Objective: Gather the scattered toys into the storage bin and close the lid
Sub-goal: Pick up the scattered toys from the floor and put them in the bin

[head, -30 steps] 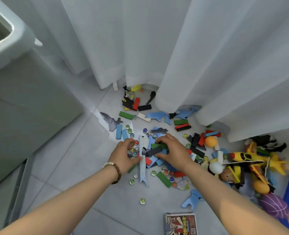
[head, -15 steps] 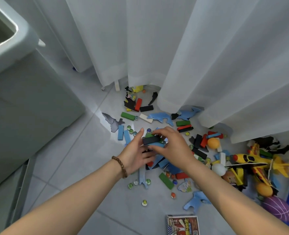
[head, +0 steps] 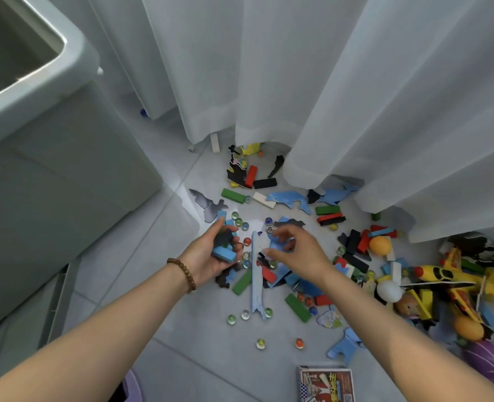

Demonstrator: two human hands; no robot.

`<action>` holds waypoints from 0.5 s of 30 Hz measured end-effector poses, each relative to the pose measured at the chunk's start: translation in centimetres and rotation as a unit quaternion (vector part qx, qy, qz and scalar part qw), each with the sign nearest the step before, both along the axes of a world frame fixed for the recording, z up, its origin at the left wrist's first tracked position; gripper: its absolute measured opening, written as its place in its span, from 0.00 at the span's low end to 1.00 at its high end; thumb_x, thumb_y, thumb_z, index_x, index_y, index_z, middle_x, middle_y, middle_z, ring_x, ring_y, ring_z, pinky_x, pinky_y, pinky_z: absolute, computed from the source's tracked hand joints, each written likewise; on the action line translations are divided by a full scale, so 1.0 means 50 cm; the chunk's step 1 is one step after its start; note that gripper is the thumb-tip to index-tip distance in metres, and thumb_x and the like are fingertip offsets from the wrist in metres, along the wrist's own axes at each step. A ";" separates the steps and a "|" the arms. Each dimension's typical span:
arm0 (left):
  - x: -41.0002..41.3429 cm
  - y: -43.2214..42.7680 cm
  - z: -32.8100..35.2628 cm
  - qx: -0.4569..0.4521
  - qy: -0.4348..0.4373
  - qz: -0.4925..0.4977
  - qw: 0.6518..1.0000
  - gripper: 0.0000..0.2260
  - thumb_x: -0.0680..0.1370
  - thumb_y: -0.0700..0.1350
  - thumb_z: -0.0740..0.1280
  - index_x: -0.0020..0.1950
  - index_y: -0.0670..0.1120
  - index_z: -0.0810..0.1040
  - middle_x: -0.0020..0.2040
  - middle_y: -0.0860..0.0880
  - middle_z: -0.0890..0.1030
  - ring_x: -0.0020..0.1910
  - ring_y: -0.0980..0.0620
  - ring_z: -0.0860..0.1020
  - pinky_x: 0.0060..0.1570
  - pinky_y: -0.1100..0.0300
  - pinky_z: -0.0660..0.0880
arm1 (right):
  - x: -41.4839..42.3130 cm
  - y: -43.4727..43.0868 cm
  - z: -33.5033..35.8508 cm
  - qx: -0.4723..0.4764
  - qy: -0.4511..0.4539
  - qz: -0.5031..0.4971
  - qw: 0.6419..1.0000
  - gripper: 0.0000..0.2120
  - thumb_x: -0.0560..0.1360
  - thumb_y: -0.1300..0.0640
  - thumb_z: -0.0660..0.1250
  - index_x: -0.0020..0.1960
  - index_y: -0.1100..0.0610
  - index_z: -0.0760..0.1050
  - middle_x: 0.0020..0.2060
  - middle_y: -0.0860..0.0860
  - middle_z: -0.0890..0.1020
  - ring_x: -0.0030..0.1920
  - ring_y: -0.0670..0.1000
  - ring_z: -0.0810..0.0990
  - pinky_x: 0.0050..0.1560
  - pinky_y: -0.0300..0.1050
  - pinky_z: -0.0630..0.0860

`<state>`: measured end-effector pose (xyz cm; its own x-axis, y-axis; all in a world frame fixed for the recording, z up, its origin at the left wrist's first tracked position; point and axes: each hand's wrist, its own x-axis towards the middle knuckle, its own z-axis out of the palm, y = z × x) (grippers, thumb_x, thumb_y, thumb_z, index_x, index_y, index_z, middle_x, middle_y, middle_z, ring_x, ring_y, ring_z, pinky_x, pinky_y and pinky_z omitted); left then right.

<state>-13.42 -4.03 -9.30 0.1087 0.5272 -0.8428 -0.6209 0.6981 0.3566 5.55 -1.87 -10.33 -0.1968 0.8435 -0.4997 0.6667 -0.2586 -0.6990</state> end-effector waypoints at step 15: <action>-0.046 -0.023 -0.021 0.009 0.120 -0.102 0.987 0.15 0.80 0.53 0.58 0.47 0.42 0.74 0.37 0.45 0.73 0.32 0.51 0.72 0.35 0.58 0.77 | -0.018 0.061 -0.025 -0.039 0.085 -0.234 0.968 0.14 0.72 0.58 0.71 0.54 0.67 0.77 0.38 0.55 0.80 0.36 0.50 0.77 0.38 0.38 0.74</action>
<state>-15.72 -5.18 -10.34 0.0131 0.5306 -0.8475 -0.3642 0.7919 0.4901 4.68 1.17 -11.56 0.1134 0.8211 -0.5594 0.3409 -0.5610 -0.7544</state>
